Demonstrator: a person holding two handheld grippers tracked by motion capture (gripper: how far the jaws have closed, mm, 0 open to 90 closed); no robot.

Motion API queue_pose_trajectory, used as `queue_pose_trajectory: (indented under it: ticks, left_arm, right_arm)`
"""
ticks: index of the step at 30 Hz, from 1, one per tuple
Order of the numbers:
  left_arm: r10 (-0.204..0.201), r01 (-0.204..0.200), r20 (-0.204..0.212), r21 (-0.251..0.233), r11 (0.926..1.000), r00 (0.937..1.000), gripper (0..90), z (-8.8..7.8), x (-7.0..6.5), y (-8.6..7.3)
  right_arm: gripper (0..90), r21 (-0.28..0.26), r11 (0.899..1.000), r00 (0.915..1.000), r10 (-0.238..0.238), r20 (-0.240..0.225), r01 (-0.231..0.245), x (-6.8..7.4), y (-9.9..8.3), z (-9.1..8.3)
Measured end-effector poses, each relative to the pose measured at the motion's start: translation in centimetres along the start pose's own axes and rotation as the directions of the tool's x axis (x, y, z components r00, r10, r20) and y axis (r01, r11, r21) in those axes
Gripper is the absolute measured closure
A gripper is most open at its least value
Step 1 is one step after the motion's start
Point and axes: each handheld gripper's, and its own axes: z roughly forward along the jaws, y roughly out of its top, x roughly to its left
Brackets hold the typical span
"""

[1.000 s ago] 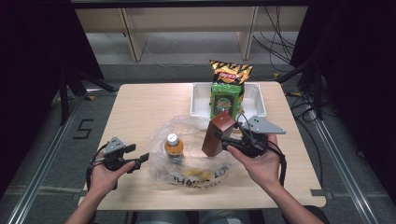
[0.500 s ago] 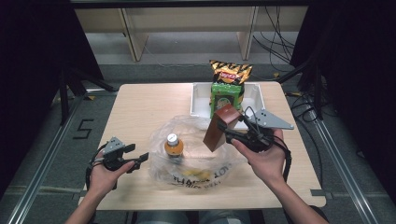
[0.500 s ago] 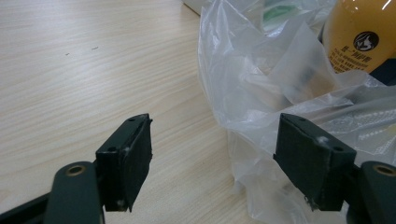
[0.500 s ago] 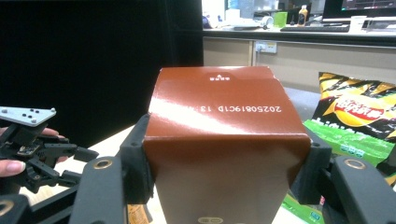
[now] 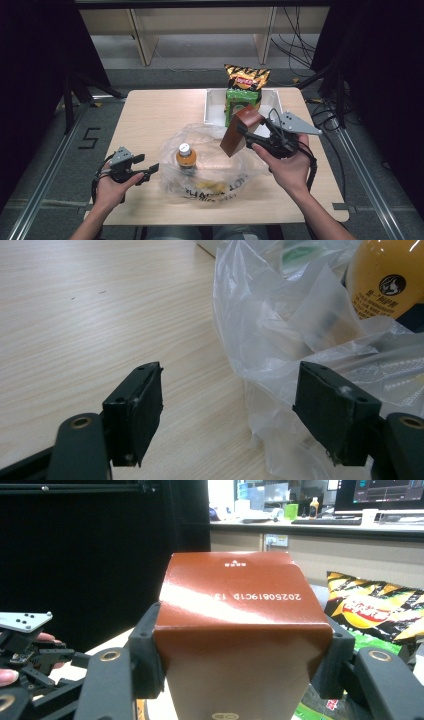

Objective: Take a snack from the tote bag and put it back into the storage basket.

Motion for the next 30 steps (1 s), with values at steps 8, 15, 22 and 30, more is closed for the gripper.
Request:
queue_pose_trajectory:
  ticks: [8,15,22,30]
  left_arm:
    - [0.016,-0.016,0.003,0.003,0.9999,0.9999,26.6,-0.1,0.1,0.0]
    - [0.015,-0.015,0.003,0.003,0.9999,0.9999,26.6,-0.1,0.1,0.0]
    - [0.013,-0.013,-0.002,0.004,0.9999,0.9999,26.7,-0.1,0.1,0.0]
    - [0.013,-0.013,-0.001,0.004,0.9999,0.9999,26.6,-0.1,0.1,0.0]
  right_arm:
    - [39.3,-0.032,0.999,1.0,-0.005,0.006,0.006,-0.3,0.9,-0.3]
    - [39.3,-0.047,0.999,0.9994,-0.014,0.033,0.015,-0.7,1.5,-0.6]
    - [39.3,-0.061,0.998,0.9986,-0.013,0.052,0.017,-1.2,2.0,-0.8]
    - [39.3,-0.069,0.998,0.9964,0.006,0.085,0.0,-2.0,2.4,-1.0]
